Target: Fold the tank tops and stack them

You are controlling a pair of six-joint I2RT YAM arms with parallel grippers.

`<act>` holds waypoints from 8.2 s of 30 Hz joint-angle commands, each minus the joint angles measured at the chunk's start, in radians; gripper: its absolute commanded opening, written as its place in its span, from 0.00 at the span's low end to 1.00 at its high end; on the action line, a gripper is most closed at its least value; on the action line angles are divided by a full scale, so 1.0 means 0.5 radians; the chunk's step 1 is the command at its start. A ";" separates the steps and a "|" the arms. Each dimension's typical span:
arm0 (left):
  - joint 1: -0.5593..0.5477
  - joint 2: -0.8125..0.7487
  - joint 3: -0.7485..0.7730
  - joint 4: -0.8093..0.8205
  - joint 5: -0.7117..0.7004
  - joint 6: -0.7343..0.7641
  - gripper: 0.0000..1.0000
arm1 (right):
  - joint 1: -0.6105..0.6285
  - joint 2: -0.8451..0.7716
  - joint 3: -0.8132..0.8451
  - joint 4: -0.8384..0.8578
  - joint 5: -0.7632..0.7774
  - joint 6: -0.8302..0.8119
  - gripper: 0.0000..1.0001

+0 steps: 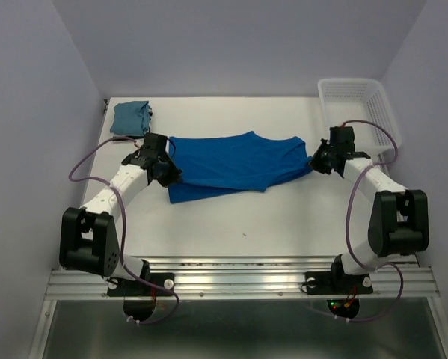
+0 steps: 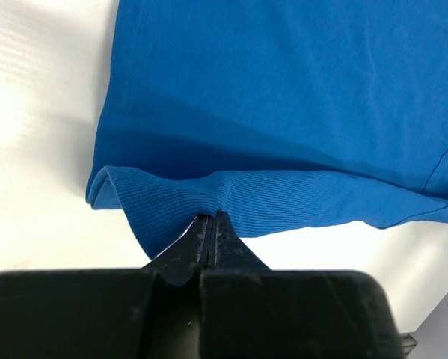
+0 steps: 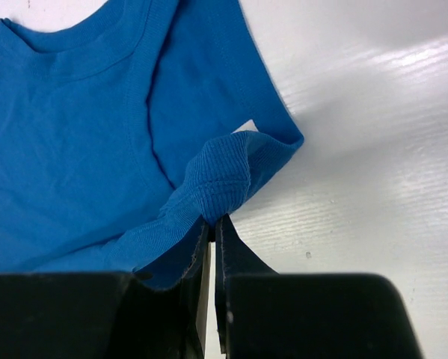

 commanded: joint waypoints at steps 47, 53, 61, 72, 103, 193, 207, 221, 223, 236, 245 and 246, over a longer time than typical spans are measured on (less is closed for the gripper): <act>0.128 0.280 0.284 0.145 -0.167 0.229 0.99 | 0.346 0.259 0.280 0.238 -0.431 -0.456 1.00; 0.104 0.001 -0.044 0.148 -0.167 0.171 0.99 | 0.613 0.179 0.133 0.302 -0.489 -0.373 1.00; 0.101 -0.339 -0.299 0.139 -0.278 0.104 0.99 | 0.721 0.354 0.188 0.364 -0.542 -0.348 1.00; 0.101 -0.404 -0.342 0.118 -0.324 0.097 0.99 | 0.779 0.593 0.387 0.428 -0.582 -0.333 1.00; 0.046 -0.061 -0.152 0.348 -0.198 0.156 0.99 | 0.776 0.784 1.033 -0.142 0.452 -0.305 1.00; 0.116 1.096 0.695 0.210 -0.275 0.478 0.00 | 0.383 0.615 0.676 0.020 -0.124 -0.633 1.00; 0.116 0.937 0.609 0.378 -0.207 0.600 0.00 | 0.402 0.676 0.697 -0.001 0.314 -0.594 0.99; 0.113 0.654 0.410 0.606 -0.078 0.732 0.00 | 0.276 0.676 0.627 0.011 -0.044 -0.682 0.97; 0.116 0.605 0.385 0.624 -0.057 0.735 0.00 | 0.276 0.676 0.639 0.023 -0.072 -0.679 0.97; 0.104 0.470 0.216 0.722 0.044 0.809 0.00 | 0.527 0.931 0.973 0.119 -0.358 -0.765 0.96; 0.101 0.433 0.176 0.738 0.026 0.812 0.00 | 0.657 1.173 1.173 -0.004 -0.143 -0.768 0.73; 0.101 0.430 0.173 0.738 0.020 0.812 0.00 | 0.657 1.176 1.161 -0.004 -0.137 -0.762 0.72</act>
